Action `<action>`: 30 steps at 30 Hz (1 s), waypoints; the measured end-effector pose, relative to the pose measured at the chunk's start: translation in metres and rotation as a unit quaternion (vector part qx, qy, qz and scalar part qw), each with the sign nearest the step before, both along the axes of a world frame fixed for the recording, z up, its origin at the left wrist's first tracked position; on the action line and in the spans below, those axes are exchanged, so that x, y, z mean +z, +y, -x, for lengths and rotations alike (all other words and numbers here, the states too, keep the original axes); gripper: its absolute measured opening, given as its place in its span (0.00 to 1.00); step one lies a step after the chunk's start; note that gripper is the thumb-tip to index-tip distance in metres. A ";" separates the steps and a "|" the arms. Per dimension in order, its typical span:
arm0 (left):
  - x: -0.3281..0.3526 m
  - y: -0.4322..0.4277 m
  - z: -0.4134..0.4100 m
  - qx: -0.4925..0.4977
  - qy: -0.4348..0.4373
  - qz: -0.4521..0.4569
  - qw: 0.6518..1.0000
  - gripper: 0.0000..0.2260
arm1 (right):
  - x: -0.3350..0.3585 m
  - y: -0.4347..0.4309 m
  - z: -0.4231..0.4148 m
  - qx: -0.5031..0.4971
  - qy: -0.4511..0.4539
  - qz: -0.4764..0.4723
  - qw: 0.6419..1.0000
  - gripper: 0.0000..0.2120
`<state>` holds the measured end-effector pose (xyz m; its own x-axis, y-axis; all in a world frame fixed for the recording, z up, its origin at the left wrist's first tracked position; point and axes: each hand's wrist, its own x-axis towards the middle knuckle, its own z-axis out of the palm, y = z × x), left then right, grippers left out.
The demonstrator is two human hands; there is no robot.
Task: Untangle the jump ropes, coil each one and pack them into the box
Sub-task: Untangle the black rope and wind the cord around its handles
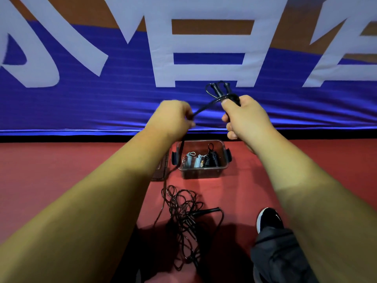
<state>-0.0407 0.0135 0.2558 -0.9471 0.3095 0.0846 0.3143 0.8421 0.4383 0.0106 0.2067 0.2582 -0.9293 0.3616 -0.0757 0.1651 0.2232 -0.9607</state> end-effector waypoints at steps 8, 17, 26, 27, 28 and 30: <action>0.036 0.008 -0.008 0.071 0.066 -0.323 0.941 0.11 | -0.007 0.010 0.001 -0.001 -0.021 -0.025 0.999 0.14; 0.035 -0.008 -0.013 -0.077 -0.003 -0.110 0.991 0.18 | -0.006 0.015 0.001 -0.014 -0.027 -0.024 0.999 0.15; 0.024 0.003 -0.025 -0.182 -0.308 -0.246 0.901 0.13 | -0.001 0.002 -0.012 0.066 -0.051 -0.247 0.965 0.12; 0.024 0.006 -0.026 -0.170 -0.331 -0.276 0.886 0.17 | 0.000 0.001 -0.013 0.075 -0.050 -0.257 0.962 0.11; 0.023 0.009 -0.027 -0.161 -0.346 -0.291 0.877 0.21 | 0.000 0.001 -0.014 0.084 -0.050 -0.268 0.958 0.10; 0.018 0.011 -0.028 -0.156 -0.362 -0.298 0.869 0.22 | 0.001 0.000 -0.017 0.104 -0.054 -0.295 0.948 0.09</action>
